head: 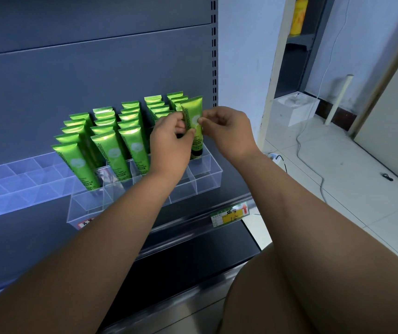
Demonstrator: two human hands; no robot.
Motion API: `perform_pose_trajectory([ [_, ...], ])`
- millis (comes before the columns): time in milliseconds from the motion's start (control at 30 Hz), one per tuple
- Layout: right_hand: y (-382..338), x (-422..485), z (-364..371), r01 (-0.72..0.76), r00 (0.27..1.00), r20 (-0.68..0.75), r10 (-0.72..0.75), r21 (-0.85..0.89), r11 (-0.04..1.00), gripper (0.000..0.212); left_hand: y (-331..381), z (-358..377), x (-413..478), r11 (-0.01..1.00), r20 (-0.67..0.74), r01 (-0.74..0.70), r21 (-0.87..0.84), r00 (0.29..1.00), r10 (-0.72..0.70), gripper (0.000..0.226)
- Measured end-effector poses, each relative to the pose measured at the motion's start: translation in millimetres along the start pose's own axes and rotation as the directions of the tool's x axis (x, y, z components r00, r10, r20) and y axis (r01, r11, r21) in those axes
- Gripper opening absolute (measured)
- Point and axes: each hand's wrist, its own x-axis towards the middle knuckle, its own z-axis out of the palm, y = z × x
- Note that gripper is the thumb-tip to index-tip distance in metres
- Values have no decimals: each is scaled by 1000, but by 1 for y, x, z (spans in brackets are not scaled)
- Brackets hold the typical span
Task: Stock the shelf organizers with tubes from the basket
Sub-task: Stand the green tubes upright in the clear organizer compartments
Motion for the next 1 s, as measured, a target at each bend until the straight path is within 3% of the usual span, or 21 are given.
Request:
perform_pose_trajectory([
  [433, 15, 0, -4, -54, 997, 36, 67, -272, 961, 4, -18, 7, -16, 991, 110, 101, 90, 988, -110, 17],
  [600, 15, 1, -5, -98, 994, 22, 108, -281, 955, 3, -14, 7, -17, 988, 126, 119, 101, 983, -132, 19],
  [867, 5, -5, -6, -99, 993, 26, 116, -364, 926, 14, -4, 2, -22, 982, 76, 108, 154, 990, -120, 23],
  [1000, -16, -16, -10, -89, 992, 37, 122, -483, 871, 9, 4, -7, -33, 977, 22, 54, 204, 998, -60, 24],
])
